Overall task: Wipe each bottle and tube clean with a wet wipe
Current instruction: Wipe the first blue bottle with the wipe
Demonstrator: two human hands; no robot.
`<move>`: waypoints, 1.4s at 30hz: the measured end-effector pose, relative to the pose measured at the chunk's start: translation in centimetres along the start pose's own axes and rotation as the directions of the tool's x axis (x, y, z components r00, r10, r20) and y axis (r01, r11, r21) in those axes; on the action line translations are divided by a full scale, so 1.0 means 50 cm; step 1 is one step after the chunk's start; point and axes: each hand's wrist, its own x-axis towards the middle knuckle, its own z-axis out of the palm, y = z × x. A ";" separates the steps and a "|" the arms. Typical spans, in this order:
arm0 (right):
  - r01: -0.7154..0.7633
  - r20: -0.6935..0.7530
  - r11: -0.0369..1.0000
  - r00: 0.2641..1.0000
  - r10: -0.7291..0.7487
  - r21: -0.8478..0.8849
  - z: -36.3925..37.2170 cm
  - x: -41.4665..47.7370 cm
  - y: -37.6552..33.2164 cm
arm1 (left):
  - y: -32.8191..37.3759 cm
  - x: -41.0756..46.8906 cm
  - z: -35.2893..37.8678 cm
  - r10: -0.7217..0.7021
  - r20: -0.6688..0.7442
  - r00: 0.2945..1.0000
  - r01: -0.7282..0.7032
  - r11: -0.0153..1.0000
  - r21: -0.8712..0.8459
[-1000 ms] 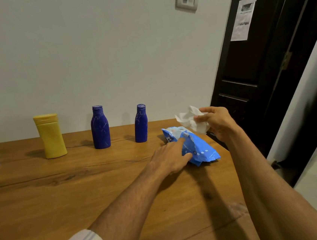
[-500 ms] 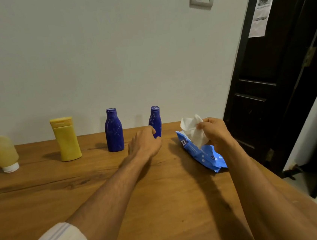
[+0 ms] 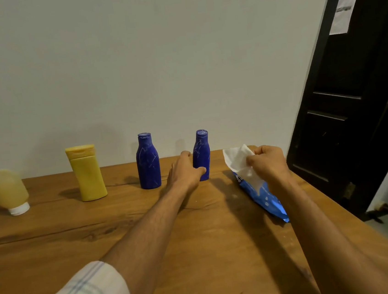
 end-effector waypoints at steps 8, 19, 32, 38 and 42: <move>0.067 0.011 0.995 0.998 -0.067 -0.077 0.008 -0.002 0.010 | -0.018 0.036 0.015 -0.033 -0.012 0.999 0.031 0.994 -0.105; 0.053 0.024 0.995 0.998 -0.051 -0.084 0.033 -0.010 0.026 | -0.026 0.043 0.023 0.000 -0.034 0.999 -0.004 0.992 -0.123; 0.146 0.076 0.989 0.987 -0.143 -0.034 0.035 -0.090 -0.030 | -0.010 -0.042 -0.067 0.023 0.001 1.000 -0.022 0.975 -0.223; 0.212 0.110 0.977 0.972 -0.209 -0.010 0.033 -0.177 -0.071 | -0.009 -0.120 -0.133 -0.003 -0.001 1.000 0.002 0.950 -0.312; 0.246 0.095 0.969 0.964 -0.247 0.023 0.037 -0.230 -0.100 | -0.012 -0.185 -0.184 0.004 -0.010 1.000 -0.008 0.909 -0.416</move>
